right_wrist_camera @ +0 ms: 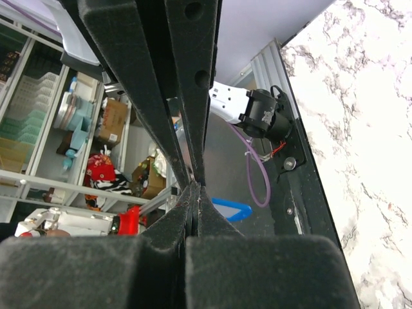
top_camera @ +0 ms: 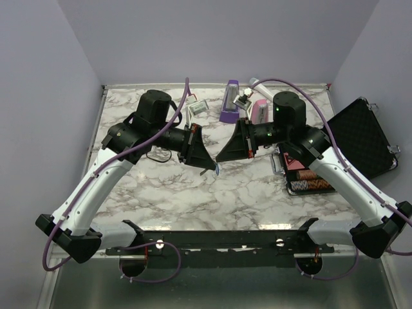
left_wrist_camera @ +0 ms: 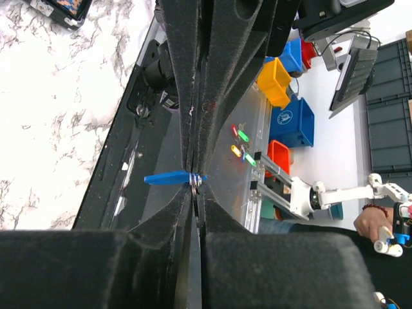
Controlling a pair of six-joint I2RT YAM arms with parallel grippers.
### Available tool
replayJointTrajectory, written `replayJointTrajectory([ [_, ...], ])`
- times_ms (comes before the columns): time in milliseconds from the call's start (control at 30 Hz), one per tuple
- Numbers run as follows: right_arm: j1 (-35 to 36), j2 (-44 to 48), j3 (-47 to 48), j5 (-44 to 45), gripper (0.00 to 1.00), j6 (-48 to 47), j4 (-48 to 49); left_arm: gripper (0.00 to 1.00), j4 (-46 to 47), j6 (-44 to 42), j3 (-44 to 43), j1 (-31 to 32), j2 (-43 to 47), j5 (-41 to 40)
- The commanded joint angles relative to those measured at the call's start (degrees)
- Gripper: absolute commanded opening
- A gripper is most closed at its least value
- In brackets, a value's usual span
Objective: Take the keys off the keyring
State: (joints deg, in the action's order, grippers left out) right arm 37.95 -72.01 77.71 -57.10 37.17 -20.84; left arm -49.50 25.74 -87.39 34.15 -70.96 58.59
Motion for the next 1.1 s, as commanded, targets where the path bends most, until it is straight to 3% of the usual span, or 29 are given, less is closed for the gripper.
replayJointTrajectory([
  [0, 0.28, -0.33, 1.30, -1.78, 0.01, -1.49, -4.56, 0.18, 1.07, -1.30, -2.17, -0.14, 1.26, 0.74],
  [600, 0.19, 0.29, 2.09, -0.20, 0.01, -1.40, -4.91, 0.20, 0.89, -1.48, -1.64, -0.31, 1.44, 0.30],
  [667, 0.28, 0.29, 2.27, -0.03, 0.01, -1.40, -4.82, 0.15, 0.89, -1.57, -1.38, -0.23, 1.61, -0.14],
  [733, 0.19, 0.11, 2.62, -0.12, 0.01, -1.48, -4.82, 0.00, 0.89, -1.57, -1.11, -0.23, 1.88, -0.66],
  [867, 0.28, 0.11, 3.23, 1.46, 0.01, -0.87, -4.82, 0.00, 1.85, -1.22, -0.41, -0.23, 2.49, -1.72],
  [933, 0.28, 0.29, 3.59, 2.69, 0.18, -0.17, -4.21, 0.00, 2.82, -0.34, -0.06, -0.31, 3.02, -2.42],
  [1033, 0.19, 0.90, 3.41, 5.85, 0.56, 1.59, -2.45, 0.00, 5.01, 0.98, 0.03, -0.23, 3.55, -2.34],
  [1067, 0.28, 1.17, 3.50, 6.91, 0.61, 1.85, -1.93, 0.00, 5.89, 1.59, 0.12, -0.23, 3.89, -2.34],
])
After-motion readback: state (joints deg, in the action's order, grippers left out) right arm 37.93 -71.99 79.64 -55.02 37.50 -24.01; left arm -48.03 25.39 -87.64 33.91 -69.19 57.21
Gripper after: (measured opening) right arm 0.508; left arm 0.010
